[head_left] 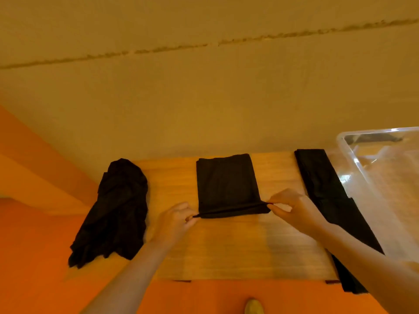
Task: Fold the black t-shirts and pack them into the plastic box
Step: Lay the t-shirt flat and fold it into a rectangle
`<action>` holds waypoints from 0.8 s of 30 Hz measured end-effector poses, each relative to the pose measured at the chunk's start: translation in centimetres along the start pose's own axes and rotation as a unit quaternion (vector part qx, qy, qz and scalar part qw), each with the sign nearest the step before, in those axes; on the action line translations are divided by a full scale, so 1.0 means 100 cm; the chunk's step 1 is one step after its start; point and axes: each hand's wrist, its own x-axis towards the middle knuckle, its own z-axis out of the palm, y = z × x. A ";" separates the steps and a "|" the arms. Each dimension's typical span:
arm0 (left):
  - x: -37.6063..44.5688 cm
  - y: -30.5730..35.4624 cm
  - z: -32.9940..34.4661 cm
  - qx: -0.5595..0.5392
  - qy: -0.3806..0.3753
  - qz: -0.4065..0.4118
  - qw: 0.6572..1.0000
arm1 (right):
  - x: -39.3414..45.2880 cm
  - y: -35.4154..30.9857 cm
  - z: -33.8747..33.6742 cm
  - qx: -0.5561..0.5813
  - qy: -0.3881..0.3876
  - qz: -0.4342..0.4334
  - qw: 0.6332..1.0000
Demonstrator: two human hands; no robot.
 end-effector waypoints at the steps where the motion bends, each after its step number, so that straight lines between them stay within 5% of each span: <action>1: -0.015 -0.002 0.015 0.003 -0.004 0.010 1.000 | -0.017 0.006 0.016 -0.014 -0.005 -0.005 1.000; 16: -0.121 -0.004 0.063 0.047 0.009 0.064 0.997 | -0.123 -0.021 0.088 -0.114 0.011 -0.048 0.992; 20: -0.081 0.017 0.083 0.025 0.067 0.007 0.997 | -0.082 -0.044 0.115 -0.105 0.050 -0.013 0.993; 24: -0.047 0.017 0.118 0.064 -0.017 -0.066 0.996 | -0.041 -0.045 0.153 -0.174 -0.014 0.051 0.983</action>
